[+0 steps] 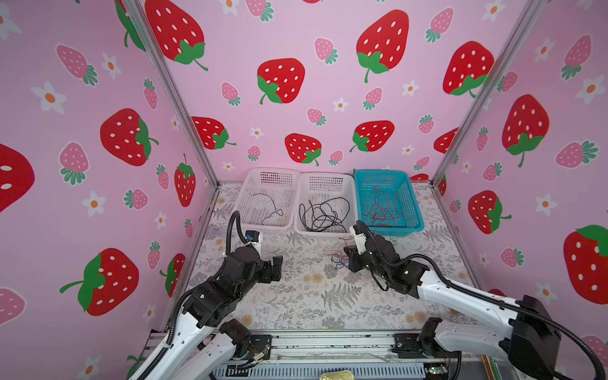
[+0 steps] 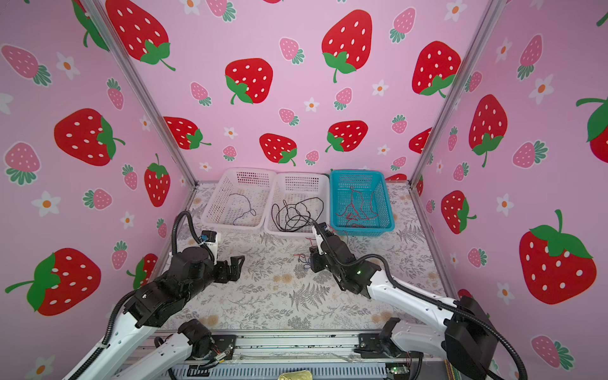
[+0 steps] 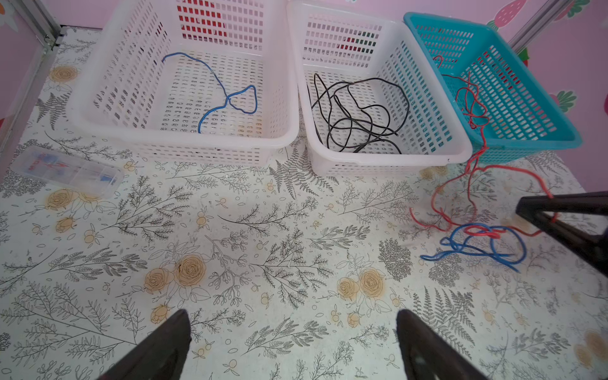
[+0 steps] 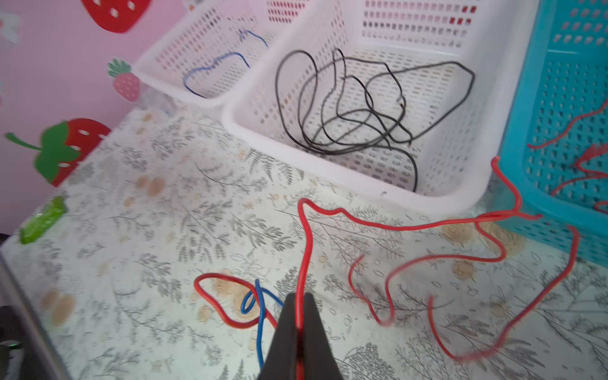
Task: Untangle the cables
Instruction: 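Grasp a red wire in the tangle with the right gripper and lift, then reach the left gripper to the blue wire below the right gripper and grasp it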
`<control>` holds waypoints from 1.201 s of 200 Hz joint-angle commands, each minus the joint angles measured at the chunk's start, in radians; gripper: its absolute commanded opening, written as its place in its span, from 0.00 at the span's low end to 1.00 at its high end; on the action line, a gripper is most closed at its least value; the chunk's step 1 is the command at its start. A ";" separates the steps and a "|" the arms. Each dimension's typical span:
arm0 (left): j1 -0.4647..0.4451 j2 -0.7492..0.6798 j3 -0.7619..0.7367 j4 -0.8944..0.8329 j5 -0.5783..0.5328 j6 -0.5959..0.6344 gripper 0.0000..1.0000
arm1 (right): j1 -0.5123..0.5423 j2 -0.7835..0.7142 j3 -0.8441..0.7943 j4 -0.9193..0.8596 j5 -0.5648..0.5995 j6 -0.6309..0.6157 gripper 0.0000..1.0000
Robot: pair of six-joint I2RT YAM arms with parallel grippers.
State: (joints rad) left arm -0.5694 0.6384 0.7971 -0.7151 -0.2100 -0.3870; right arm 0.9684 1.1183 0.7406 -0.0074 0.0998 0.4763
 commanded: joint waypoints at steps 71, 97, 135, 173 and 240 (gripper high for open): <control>0.001 0.010 0.011 0.109 0.451 -0.133 0.99 | 0.102 -0.090 0.074 0.054 -0.099 -0.092 0.00; -0.001 -0.055 -0.113 0.278 0.611 -0.183 0.99 | 0.107 -0.111 0.080 0.073 -0.081 -0.074 0.00; -0.018 -0.151 -0.211 0.443 0.641 -0.230 1.00 | 0.108 -0.130 0.101 0.095 -0.143 -0.015 0.00; -0.026 -0.189 -0.248 0.530 0.608 -0.204 0.94 | 0.109 -0.133 0.120 0.105 -0.206 0.023 0.00; -0.039 -0.171 -0.266 0.624 0.705 -0.074 0.91 | 0.109 -0.139 0.131 0.169 -0.357 0.108 0.00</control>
State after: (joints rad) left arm -0.6022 0.4568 0.5259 -0.1642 0.4343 -0.5243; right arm 1.0718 0.9897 0.8326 0.0940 -0.1730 0.5297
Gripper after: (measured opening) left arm 0.917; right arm 0.058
